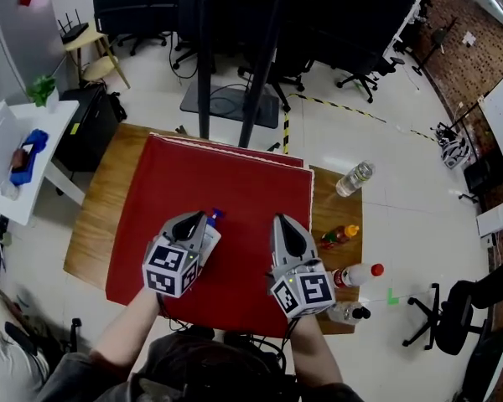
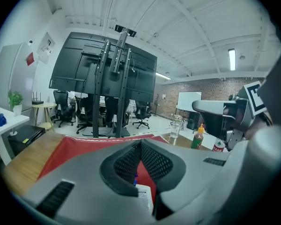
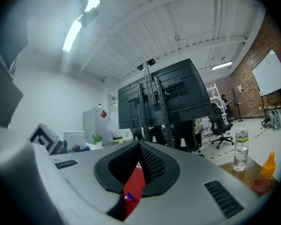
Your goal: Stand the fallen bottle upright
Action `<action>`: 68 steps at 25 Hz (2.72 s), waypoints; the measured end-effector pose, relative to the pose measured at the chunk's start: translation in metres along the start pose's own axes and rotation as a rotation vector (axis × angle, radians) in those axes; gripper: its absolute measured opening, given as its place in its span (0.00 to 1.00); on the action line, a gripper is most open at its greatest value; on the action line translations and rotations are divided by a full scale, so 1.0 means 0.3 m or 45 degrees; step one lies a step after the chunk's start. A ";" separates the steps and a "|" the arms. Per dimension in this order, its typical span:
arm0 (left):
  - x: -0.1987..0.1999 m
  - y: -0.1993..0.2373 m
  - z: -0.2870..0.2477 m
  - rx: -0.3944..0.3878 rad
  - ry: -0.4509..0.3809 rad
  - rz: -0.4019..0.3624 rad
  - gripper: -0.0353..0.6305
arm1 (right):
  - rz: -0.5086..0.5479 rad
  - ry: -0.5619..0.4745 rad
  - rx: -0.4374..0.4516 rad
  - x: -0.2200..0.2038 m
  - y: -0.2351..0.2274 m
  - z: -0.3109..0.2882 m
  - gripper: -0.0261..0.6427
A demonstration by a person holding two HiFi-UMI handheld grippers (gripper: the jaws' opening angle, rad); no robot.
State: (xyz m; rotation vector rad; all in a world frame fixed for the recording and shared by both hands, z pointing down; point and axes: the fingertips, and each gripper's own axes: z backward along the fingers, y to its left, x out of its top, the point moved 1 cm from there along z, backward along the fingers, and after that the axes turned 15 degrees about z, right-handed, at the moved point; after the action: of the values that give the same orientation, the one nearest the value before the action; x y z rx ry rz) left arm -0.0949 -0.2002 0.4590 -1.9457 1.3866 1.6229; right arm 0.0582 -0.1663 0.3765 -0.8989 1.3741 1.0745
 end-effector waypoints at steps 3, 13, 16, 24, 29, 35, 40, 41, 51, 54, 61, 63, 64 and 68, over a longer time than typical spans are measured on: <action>-0.015 0.044 -0.051 -0.032 0.079 -0.002 0.10 | 0.004 0.023 -0.042 -0.019 -0.008 -0.041 0.04; -0.093 0.091 -0.192 -0.098 0.253 0.006 0.10 | 0.008 0.084 -0.084 -0.094 -0.036 -0.141 0.04; -0.116 0.116 -0.238 -0.063 0.298 -0.004 0.10 | -0.001 0.089 -0.060 -0.121 -0.049 -0.170 0.04; -0.172 0.134 -0.330 0.011 0.401 -0.043 0.11 | -0.039 0.106 -0.018 -0.181 -0.111 -0.209 0.04; -0.213 0.143 -0.376 0.042 0.482 -0.060 0.11 | -0.061 0.115 -0.003 -0.208 -0.144 -0.223 0.04; -0.260 0.146 -0.432 0.055 0.574 -0.081 0.22 | -0.086 0.126 -0.012 -0.243 -0.191 -0.243 0.04; -0.279 0.156 -0.478 0.055 0.647 -0.090 0.27 | -0.096 0.139 -0.003 -0.272 -0.218 -0.269 0.04; -0.285 0.159 -0.489 0.054 0.670 -0.091 0.31 | -0.098 0.140 -0.002 -0.278 -0.224 -0.275 0.04; -0.364 0.156 -0.567 0.014 0.913 -0.053 0.54 | -0.137 0.143 -0.009 -0.324 -0.289 -0.305 0.04; -0.372 0.167 -0.573 0.047 0.941 -0.050 0.54 | -0.144 0.144 -0.011 -0.325 -0.307 -0.306 0.04; -0.340 0.174 -0.597 0.058 0.940 -0.004 0.54 | -0.144 0.144 -0.004 -0.340 -0.329 -0.315 0.04; -0.323 0.178 -0.588 0.073 0.960 0.025 0.54 | -0.148 0.147 -0.010 -0.340 -0.337 -0.316 0.04; -0.316 0.179 -0.584 0.081 0.971 0.036 0.54 | -0.150 0.147 -0.012 -0.341 -0.341 -0.316 0.04; -0.333 0.187 -0.591 0.096 1.031 0.060 0.54 | -0.159 0.147 -0.017 -0.347 -0.354 -0.318 0.04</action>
State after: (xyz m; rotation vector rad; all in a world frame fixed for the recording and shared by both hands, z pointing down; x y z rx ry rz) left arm -0.0202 -0.3036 0.6273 -2.6712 1.7079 0.7647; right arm 0.1399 -0.2952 0.4655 -1.0564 1.3870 0.9501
